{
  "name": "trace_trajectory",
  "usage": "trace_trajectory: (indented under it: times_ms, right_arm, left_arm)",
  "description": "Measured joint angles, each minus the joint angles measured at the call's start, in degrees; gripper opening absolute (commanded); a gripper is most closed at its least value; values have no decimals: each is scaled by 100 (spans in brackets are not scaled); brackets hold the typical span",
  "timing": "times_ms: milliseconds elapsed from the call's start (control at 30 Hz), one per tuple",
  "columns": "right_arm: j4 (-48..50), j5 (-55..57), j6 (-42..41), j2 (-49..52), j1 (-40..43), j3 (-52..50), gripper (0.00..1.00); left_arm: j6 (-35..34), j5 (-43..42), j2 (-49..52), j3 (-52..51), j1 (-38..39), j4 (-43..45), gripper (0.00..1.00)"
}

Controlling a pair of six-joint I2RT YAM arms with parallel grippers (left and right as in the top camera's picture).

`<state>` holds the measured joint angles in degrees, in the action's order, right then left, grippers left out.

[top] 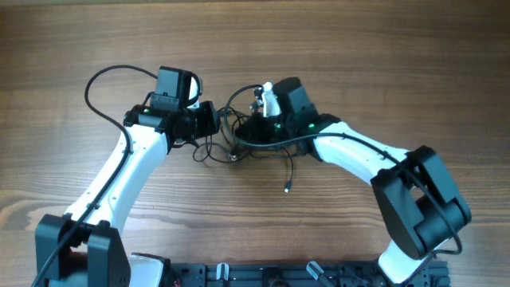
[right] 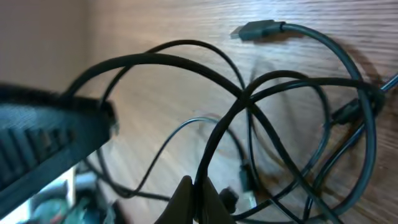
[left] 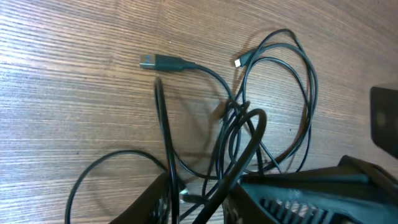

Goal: Untangle cables

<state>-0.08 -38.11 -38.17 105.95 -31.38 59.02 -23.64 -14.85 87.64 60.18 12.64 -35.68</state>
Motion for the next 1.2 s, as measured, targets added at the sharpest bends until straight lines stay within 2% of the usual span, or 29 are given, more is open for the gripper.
trace_trajectory:
  times_ms: [100,200,367,400,433,467,533,567,667,767,800,900,967,1033,1100,1200]
  right_arm:
    - [-879,-378,382,-144,555,9,4]
    - [-1757,-101,973,-811,1294,55,4]
    - [-2009,481,1851,-2264,1314,212,4]
    - [-1958,516,2002,-2557,1235,221,4]
    - [-1875,518,2059,-2664,1215,227,4]
    - [-1705,498,2105,-2732,1217,232,4]
    - [-1001,79,2151,-2809,1217,223,4]
    - [-719,-190,2111,-2872,1217,225,4]
    - [105,-1161,1880,-3099,1217,251,4]
    - [101,-1554,1768,-3108,1217,254,4]
    - [105,-1628,1744,-3108,1217,254,4]
    - [-186,-1296,1600,-3108,1217,260,4]
    - [-267,-1021,1523,-3108,1217,260,4]
    - [-247,-837,1438,-3108,1217,260,4]
    - [-243,-789,1419,-3108,1217,260,4]
    - [-243,-787,1414,-3108,1217,260,4]
  left_arm:
    - [0,-2,0,0,0,-15,29]
    - [-2,0,0,0,0,-22,28]
    - [0,-4,0,0,0,-13,27]
    - [0,-15,0,0,0,-11,36]
    - [0,-48,0,0,0,-11,55]
    - [20,-74,0,0,0,-9,80]
    - [48,-186,0,-2,0,37,93]
    - [61,-275,0,0,0,98,95]
    - [83,-1156,0,-2,0,673,90]
    - [225,-2070,0,-11,0,1158,78]
    - [251,-2236,0,-11,0,1176,72]
    - [317,-2540,0,-11,0,1178,64]
    - [323,-2581,0,-11,0,1185,47]
    - [476,-2802,0,-11,0,1150,46]
    - [723,-3145,0,-11,0,1150,54]
    - [938,-3377,0,-11,0,1150,55]
